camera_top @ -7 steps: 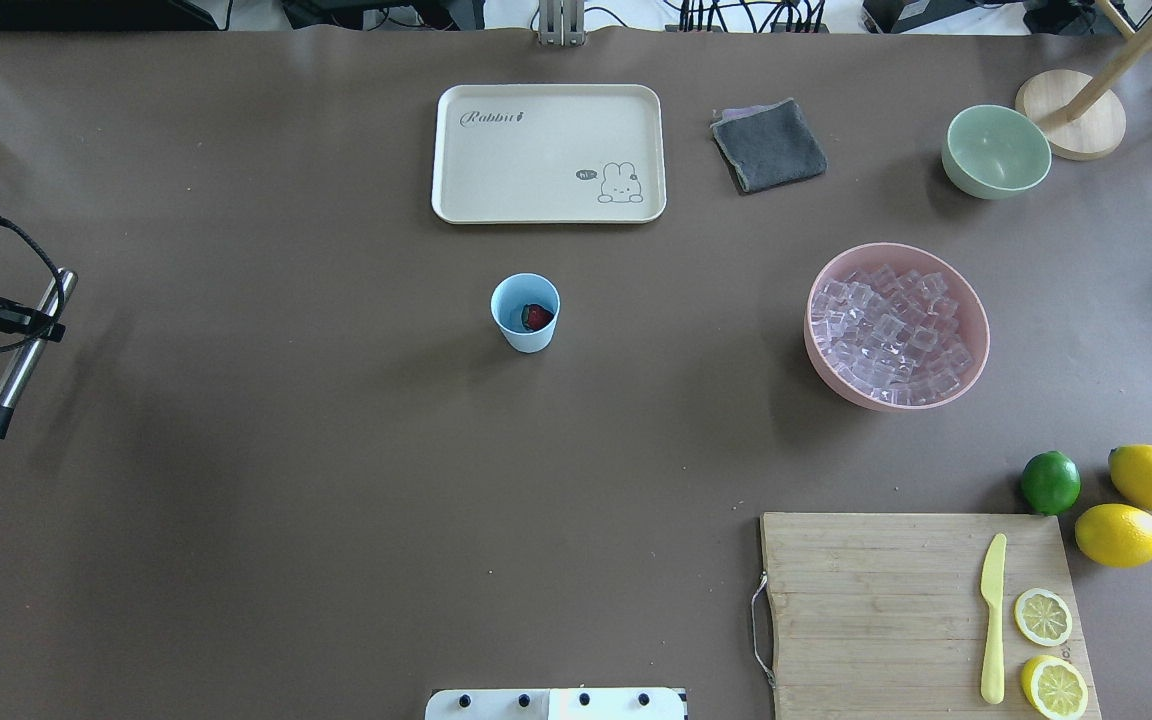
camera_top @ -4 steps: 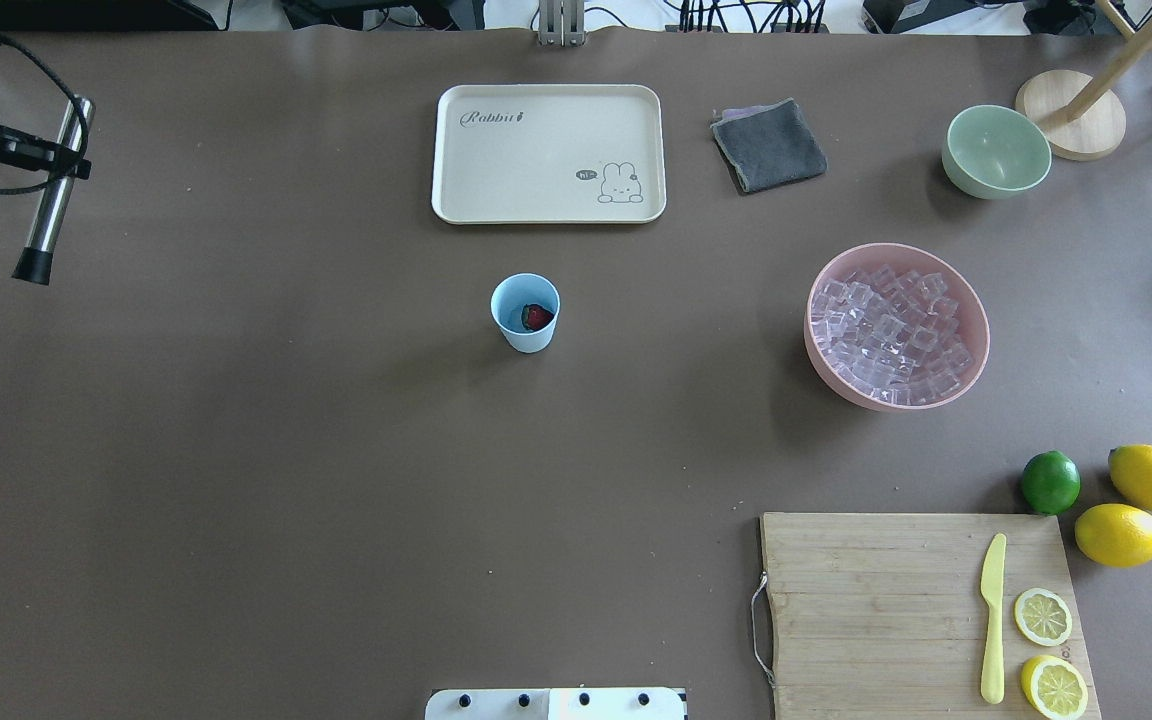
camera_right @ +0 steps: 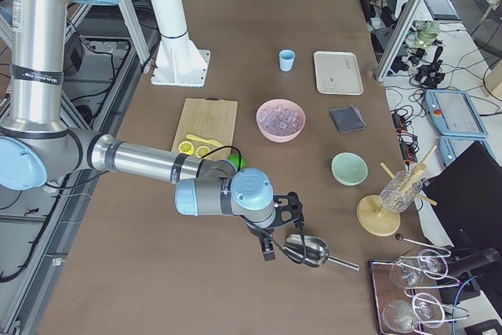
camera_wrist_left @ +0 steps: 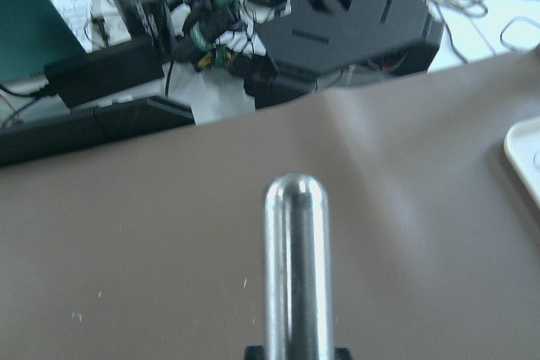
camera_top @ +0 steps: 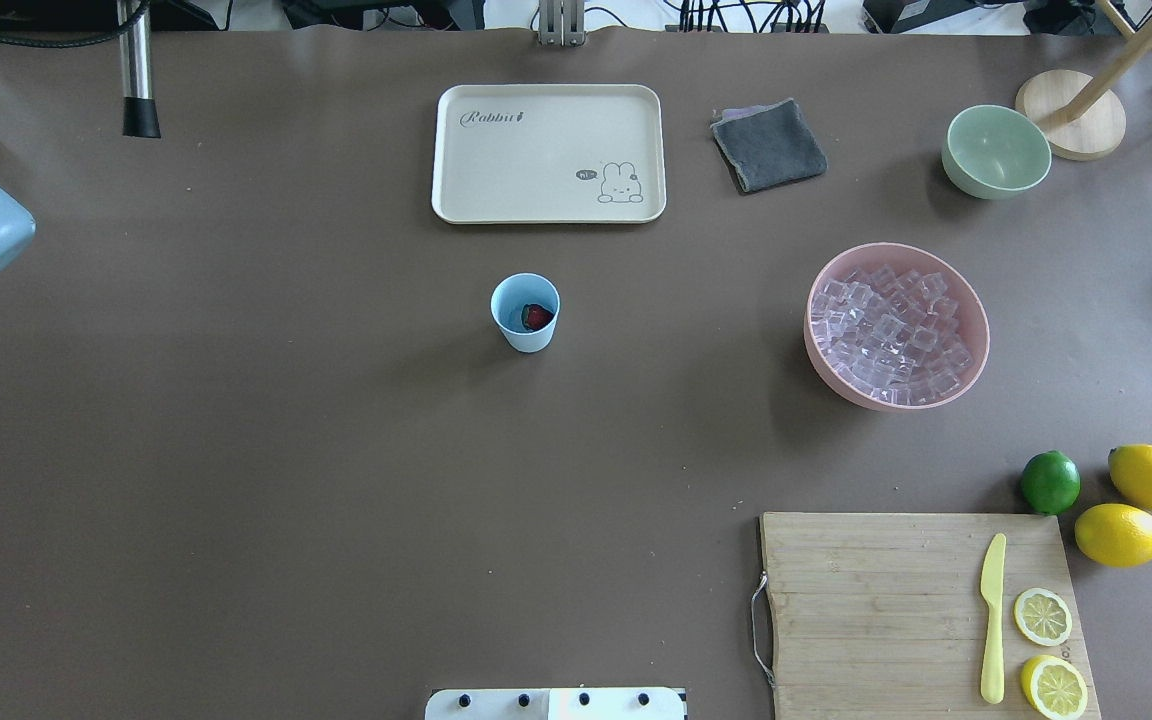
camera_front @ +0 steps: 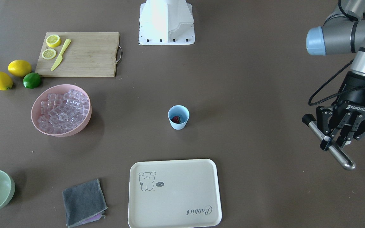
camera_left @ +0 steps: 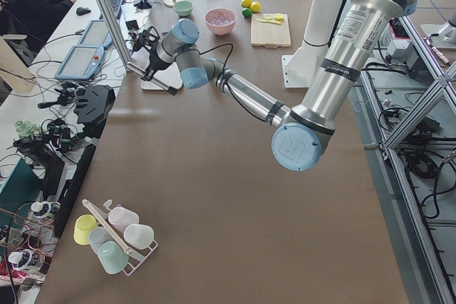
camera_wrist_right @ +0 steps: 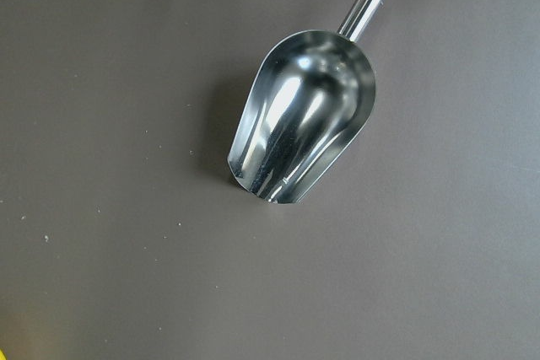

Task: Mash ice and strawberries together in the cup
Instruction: 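Lift the metal pestle upright with the left gripper, then carry the pestle with the left gripper over the blue cup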

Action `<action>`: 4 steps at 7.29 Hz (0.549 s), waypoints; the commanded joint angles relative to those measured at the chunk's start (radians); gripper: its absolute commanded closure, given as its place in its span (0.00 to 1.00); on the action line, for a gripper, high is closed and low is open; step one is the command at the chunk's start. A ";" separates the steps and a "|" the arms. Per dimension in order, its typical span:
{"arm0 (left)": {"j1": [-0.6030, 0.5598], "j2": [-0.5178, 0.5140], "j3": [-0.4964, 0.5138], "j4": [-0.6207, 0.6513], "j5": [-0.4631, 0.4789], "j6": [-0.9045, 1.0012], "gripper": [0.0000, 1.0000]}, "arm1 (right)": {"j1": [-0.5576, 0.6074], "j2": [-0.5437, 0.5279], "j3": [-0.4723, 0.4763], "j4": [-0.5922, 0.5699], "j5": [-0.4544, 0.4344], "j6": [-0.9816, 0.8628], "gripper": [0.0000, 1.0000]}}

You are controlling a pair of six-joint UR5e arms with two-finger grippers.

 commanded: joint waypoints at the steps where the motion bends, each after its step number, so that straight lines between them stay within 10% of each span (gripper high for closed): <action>1: 0.264 -0.045 -0.111 0.000 0.402 -0.065 0.78 | 0.021 0.008 0.003 -0.057 -0.031 -0.002 0.01; 4: 0.370 -0.262 0.035 0.020 0.615 -0.068 0.78 | 0.017 0.012 0.002 -0.106 -0.057 0.005 0.01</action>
